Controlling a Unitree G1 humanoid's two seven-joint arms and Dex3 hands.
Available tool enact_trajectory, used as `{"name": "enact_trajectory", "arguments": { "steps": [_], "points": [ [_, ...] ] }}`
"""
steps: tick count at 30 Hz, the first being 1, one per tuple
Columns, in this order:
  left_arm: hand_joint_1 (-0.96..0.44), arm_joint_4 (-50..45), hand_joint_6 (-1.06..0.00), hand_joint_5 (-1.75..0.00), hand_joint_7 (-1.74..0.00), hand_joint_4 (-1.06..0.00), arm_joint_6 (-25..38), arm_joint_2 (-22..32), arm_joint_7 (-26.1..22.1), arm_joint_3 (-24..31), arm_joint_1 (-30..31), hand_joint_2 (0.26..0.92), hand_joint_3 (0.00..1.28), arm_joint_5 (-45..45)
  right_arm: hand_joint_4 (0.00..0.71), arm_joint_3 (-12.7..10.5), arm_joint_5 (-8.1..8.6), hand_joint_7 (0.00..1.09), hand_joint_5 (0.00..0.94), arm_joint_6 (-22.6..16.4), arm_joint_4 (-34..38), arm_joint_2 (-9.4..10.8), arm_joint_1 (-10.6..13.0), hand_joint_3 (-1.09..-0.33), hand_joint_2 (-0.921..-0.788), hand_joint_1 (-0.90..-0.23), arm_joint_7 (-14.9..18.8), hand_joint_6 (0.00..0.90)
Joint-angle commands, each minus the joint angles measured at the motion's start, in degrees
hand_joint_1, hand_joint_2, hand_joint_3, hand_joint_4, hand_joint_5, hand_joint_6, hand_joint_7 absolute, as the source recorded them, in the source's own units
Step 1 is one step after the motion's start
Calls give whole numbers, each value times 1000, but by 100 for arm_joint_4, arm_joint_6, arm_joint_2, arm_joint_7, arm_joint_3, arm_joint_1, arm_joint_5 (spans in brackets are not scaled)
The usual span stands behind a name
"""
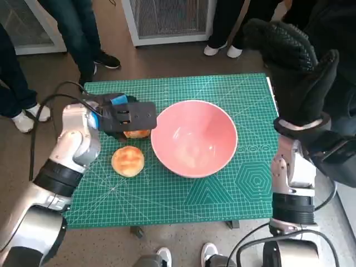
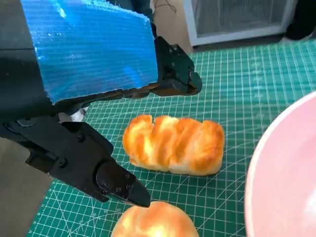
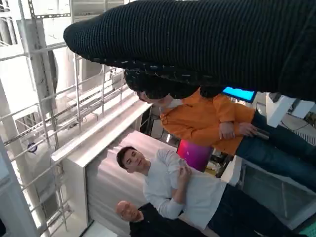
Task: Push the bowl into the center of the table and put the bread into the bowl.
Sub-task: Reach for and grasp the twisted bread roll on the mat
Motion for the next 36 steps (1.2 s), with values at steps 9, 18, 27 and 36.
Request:
{"name": "enact_trajectory", "arguments": {
  "steps": [9,18,27,36],
  "points": [
    [-235,937,-394,-6,-8,-380,-457,-284,426,-26,-287,700,4,96,331,65,-103,385,0,93,-180,-36,229,-780,-921,-639,-116,260],
    [-199,1588,-476,-35,-38,-486,-784,-467,999,17,-311,714,7,56,330,80,-104,387,0,81,-258,-60,283,-787,-921,-641,-152,251],
    [-176,1820,-513,-43,-37,-583,-918,-519,1152,23,-359,721,6,46,330,78,-111,391,0,89,-276,-65,293,-789,-921,-641,-163,248],
    [-113,2395,-728,-139,-183,-760,-1362,-628,1925,-111,-319,763,15,194,327,79,-103,395,0,78,-346,-70,302,-792,-921,-632,-163,247]
  ]
}}
